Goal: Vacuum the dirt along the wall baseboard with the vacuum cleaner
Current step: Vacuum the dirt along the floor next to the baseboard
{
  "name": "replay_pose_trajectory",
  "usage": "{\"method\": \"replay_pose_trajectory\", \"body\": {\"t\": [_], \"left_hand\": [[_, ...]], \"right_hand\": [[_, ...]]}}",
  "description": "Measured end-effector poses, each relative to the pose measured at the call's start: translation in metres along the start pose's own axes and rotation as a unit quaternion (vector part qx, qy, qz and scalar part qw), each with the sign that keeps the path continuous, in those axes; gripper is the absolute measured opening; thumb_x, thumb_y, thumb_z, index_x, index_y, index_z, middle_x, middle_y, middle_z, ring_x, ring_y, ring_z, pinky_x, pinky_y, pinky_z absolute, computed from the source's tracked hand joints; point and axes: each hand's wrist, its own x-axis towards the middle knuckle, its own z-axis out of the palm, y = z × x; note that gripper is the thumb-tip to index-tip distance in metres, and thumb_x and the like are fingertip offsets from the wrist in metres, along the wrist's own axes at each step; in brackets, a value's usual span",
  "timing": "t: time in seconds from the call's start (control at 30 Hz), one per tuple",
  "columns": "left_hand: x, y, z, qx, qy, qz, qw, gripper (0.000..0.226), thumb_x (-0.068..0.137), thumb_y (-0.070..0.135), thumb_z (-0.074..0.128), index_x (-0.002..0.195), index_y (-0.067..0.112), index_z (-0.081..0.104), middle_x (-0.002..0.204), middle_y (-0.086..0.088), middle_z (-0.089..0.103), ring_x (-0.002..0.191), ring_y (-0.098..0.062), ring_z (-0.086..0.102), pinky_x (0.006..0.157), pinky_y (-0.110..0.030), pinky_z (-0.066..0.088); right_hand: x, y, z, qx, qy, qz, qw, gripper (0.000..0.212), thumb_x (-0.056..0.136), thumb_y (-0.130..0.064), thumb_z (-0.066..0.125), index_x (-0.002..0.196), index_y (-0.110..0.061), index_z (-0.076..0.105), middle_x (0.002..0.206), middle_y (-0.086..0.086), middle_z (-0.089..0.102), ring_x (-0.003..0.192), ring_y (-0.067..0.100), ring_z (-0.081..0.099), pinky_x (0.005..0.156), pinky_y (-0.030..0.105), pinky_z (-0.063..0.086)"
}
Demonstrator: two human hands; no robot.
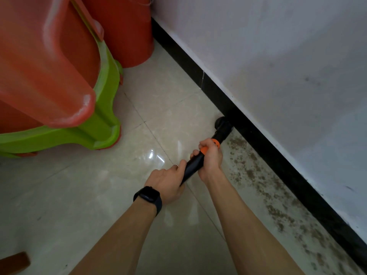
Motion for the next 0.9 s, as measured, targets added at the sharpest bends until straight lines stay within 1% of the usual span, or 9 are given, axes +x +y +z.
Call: {"method": "replay_pose_trajectory", "body": {"t": [0.13, 0.23, 0.4, 0.47, 0.53, 0.67, 0.77, 0.83, 0.9], "left_hand": [[0.005, 0.0, 0.001, -0.001, 0.013, -0.004, 1.0, 0.042, 0.091, 0.036, 0.05, 0.12, 0.023, 0.023, 0.107, -0.002, 0.062, 0.079, -0.032, 0.065, 0.058, -0.033, 0.029], [0.009, -0.004, 0.002, -0.006, 0.014, -0.009, 1.0, 0.043, 0.091, 0.038, 0.051, 0.119, 0.024, 0.022, 0.106, -0.002, 0.062, 0.078, -0.031, 0.065, 0.057, -0.033, 0.032], [0.012, -0.011, 0.008, -0.058, 0.016, -0.038, 0.997, 0.041, 0.091, 0.037, 0.053, 0.116, 0.027, 0.022, 0.105, -0.001, 0.061, 0.073, -0.028, 0.061, 0.055, -0.032, 0.033], [0.015, -0.012, 0.011, -0.083, 0.017, -0.052, 0.995, 0.041, 0.091, 0.037, 0.054, 0.116, 0.027, 0.023, 0.104, 0.0, 0.06, 0.068, -0.024, 0.055, 0.055, -0.031, 0.034], [0.018, -0.013, 0.012, -0.102, 0.025, -0.066, 0.992, 0.04, 0.091, 0.037, 0.054, 0.116, 0.027, 0.024, 0.1, 0.0, 0.059, 0.066, -0.021, 0.052, 0.054, -0.031, 0.035], [0.027, -0.019, 0.009, -0.159, 0.04, -0.087, 0.983, 0.038, 0.09, 0.033, 0.055, 0.111, 0.03, 0.025, 0.085, 0.005, 0.053, 0.062, -0.018, 0.053, 0.049, -0.029, 0.035], [0.035, -0.024, 0.007, -0.212, 0.046, -0.108, 0.97, 0.036, 0.089, 0.033, 0.057, 0.109, 0.032, 0.027, 0.079, 0.007, 0.051, 0.06, -0.013, 0.052, 0.048, -0.028, 0.035], [0.04, -0.026, 0.006, -0.248, 0.047, -0.124, 0.96, 0.036, 0.09, 0.033, 0.058, 0.107, 0.034, 0.026, 0.078, 0.007, 0.052, 0.06, -0.012, 0.053, 0.047, -0.027, 0.036], [0.043, -0.028, 0.006, -0.264, 0.049, -0.13, 0.954, 0.038, 0.089, 0.033, 0.059, 0.103, 0.035, 0.024, 0.077, 0.007, 0.052, 0.058, -0.011, 0.054, 0.045, -0.026, 0.034]], "right_hand": [[0.007, -0.002, 0.004, -0.008, -0.002, -0.005, 1.0, 0.018, 0.079, 0.001, 0.058, 0.076, -0.013, 0.047, 0.059, 0.002, 0.046, 0.042, 0.018, 0.045, 0.047, 0.029, 0.044], [0.011, -0.002, 0.007, -0.007, 0.0, -0.008, 1.0, 0.018, 0.079, 0.002, 0.058, 0.075, -0.012, 0.047, 0.058, 0.002, 0.046, 0.042, 0.018, 0.046, 0.046, 0.029, 0.045], [0.017, 0.003, 0.016, -0.028, 0.0, -0.025, 0.999, 0.016, 0.078, 0.001, 0.06, 0.073, -0.011, 0.051, 0.056, 0.002, 0.048, 0.041, 0.018, 0.047, 0.045, 0.029, 0.047], [0.021, 0.004, 0.02, -0.046, 0.001, -0.031, 0.998, 0.014, 0.077, 0.0, 0.06, 0.079, -0.01, 0.051, 0.058, 0.003, 0.05, 0.042, 0.018, 0.048, 0.046, 0.03, 0.047], [0.026, 0.003, 0.026, -0.065, 0.001, -0.029, 0.997, 0.017, 0.078, 0.0, 0.061, 0.087, -0.009, 0.05, 0.059, 0.003, 0.05, 0.042, 0.018, 0.048, 0.046, 0.03, 0.048], [0.037, -0.002, 0.042, -0.109, -0.007, -0.023, 0.994, 0.023, 0.08, -0.001, 0.062, 0.095, -0.01, 0.047, 0.056, 0.001, 0.049, 0.041, 0.018, 0.049, 0.046, 0.03, 0.05], [0.046, -0.005, 0.057, -0.152, -0.019, -0.025, 0.988, 0.023, 0.081, -0.003, 0.063, 0.096, -0.01, 0.047, 0.052, 0.0, 0.048, 0.039, 0.019, 0.051, 0.047, 0.031, 0.051], [0.052, -0.008, 0.066, -0.185, -0.031, -0.022, 0.982, 0.026, 0.082, -0.005, 0.065, 0.105, -0.007, 0.051, 0.06, 0.005, 0.052, 0.041, 0.02, 0.055, 0.05, 0.033, 0.053], [0.057, -0.01, 0.074, -0.216, -0.042, -0.017, 0.975, 0.039, 0.084, -0.007, 0.066, 0.121, 0.001, 0.054, 0.072, 0.01, 0.056, 0.043, 0.02, 0.059, 0.052, 0.034, 0.055]]}}
